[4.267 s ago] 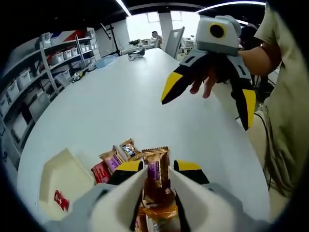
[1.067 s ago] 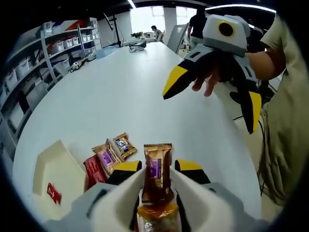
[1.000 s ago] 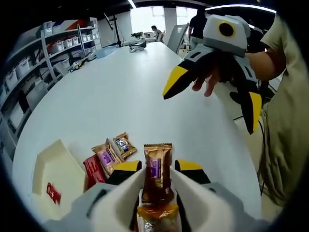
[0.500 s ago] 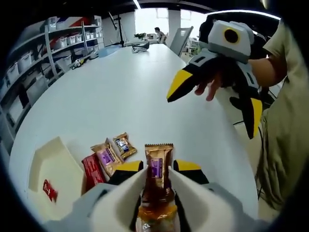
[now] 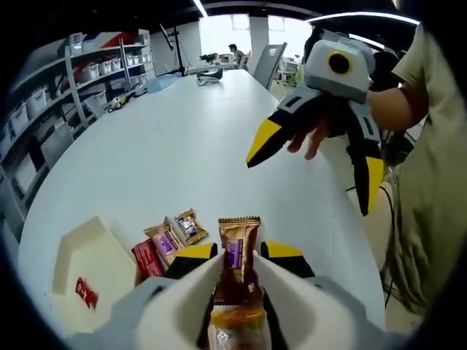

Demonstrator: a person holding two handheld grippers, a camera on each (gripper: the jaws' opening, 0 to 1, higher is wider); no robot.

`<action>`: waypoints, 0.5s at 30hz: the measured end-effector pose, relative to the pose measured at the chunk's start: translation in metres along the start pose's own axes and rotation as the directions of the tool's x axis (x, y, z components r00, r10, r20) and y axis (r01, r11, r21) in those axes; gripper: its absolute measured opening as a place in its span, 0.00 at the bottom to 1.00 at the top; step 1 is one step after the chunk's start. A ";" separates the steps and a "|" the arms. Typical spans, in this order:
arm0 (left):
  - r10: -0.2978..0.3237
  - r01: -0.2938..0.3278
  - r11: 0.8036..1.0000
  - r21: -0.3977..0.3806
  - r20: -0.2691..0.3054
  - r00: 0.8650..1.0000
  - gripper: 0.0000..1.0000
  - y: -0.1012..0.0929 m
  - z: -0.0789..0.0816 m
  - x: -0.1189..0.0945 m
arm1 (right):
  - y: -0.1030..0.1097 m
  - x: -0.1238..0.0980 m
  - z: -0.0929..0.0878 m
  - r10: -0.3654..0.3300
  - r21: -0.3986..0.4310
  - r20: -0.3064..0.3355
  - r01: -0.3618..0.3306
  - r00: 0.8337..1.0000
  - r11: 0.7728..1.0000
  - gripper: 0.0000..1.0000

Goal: Place the target food into the container with the food tongs after gripping and lifting it, then release it inside without dropping or visibly crushing the food.

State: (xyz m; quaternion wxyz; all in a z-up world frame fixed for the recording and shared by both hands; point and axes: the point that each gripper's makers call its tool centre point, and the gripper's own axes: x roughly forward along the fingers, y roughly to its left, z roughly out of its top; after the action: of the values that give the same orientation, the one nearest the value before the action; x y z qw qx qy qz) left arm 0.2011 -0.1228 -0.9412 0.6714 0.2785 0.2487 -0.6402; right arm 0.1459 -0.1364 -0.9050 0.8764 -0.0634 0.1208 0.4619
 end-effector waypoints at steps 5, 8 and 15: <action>0.009 -0.009 1.000 0.004 0.011 1.000 0.22 0.003 0.005 -0.011 | 0.001 0.000 0.002 0.001 -0.002 0.004 -0.001 1.000 1.000 0.64; 0.012 -0.012 1.000 0.003 0.019 1.000 0.22 0.005 0.008 -0.017 | 0.001 0.001 0.003 0.003 -0.004 0.006 -0.003 1.000 1.000 0.64; 0.030 -0.030 1.000 -0.006 0.040 0.999 0.22 0.012 0.016 -0.034 | 0.002 0.002 0.006 0.006 -0.010 0.009 -0.006 1.000 1.000 0.64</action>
State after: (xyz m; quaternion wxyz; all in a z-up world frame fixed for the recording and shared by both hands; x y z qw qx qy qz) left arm 0.2108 -0.1088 -0.9050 0.6865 0.2675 0.2325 -0.6349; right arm 0.1458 -0.1323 -0.9000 0.8753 -0.0653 0.1148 0.4653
